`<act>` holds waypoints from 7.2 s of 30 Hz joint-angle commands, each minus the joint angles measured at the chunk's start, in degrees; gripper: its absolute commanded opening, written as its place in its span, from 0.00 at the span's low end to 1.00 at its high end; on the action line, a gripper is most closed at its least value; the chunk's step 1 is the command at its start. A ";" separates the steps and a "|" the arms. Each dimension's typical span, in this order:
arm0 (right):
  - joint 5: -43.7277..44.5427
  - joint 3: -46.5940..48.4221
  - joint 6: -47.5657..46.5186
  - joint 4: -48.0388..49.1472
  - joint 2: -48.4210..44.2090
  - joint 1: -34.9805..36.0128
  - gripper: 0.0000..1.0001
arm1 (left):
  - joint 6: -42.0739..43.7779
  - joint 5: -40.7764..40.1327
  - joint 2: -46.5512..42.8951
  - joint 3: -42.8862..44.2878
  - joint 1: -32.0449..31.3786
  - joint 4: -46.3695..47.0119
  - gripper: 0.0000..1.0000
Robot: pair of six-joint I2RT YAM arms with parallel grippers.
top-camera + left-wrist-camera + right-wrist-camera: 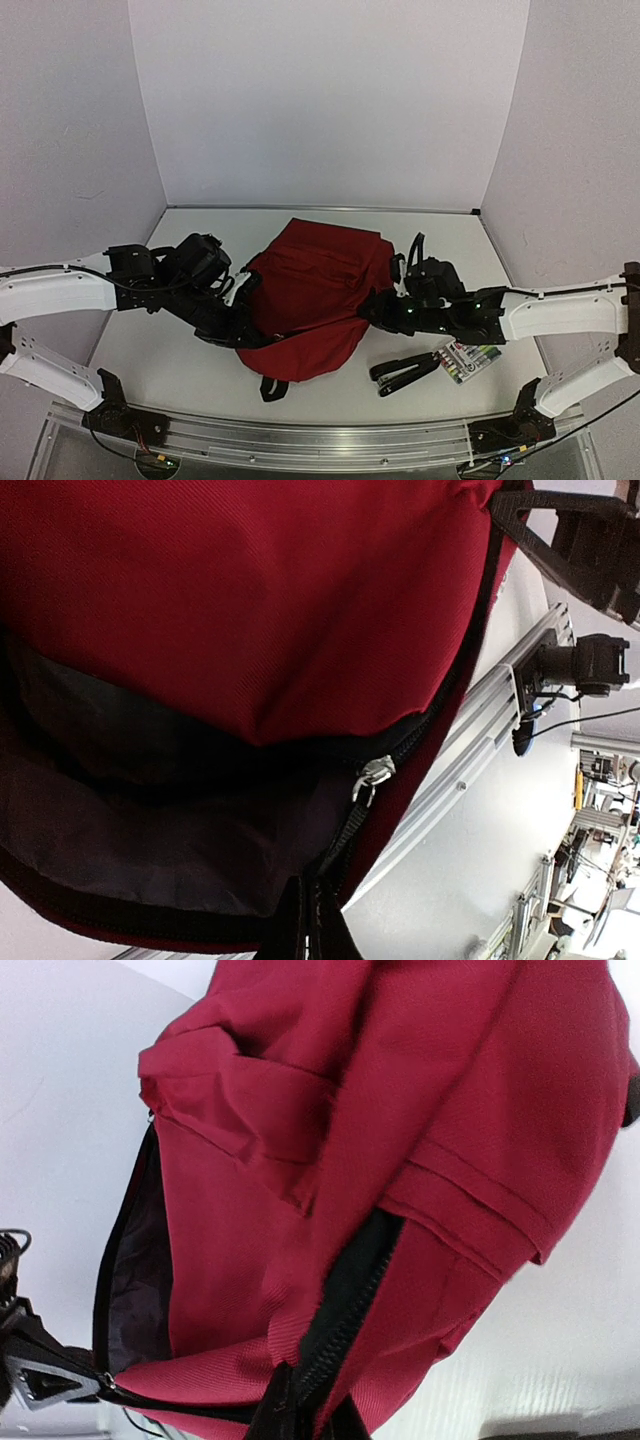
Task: Pack the student bag
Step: Zip the student bag at the center of the board.
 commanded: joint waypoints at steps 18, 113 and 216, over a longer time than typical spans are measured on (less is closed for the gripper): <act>-5.92 20.94 -39.70 -12.09 7.58 15.59 0.83 | 2.14 10.70 -1.67 4.41 0.48 -0.23 0.00; 8.78 34.16 -39.15 -16.94 19.39 20.71 0.82 | 12.01 12.09 -4.84 2.18 16.92 0.80 0.00; 24.62 65.53 -27.67 -14.34 40.24 16.27 0.92 | -10.75 -0.67 -11.88 -1.99 39.18 -4.49 0.92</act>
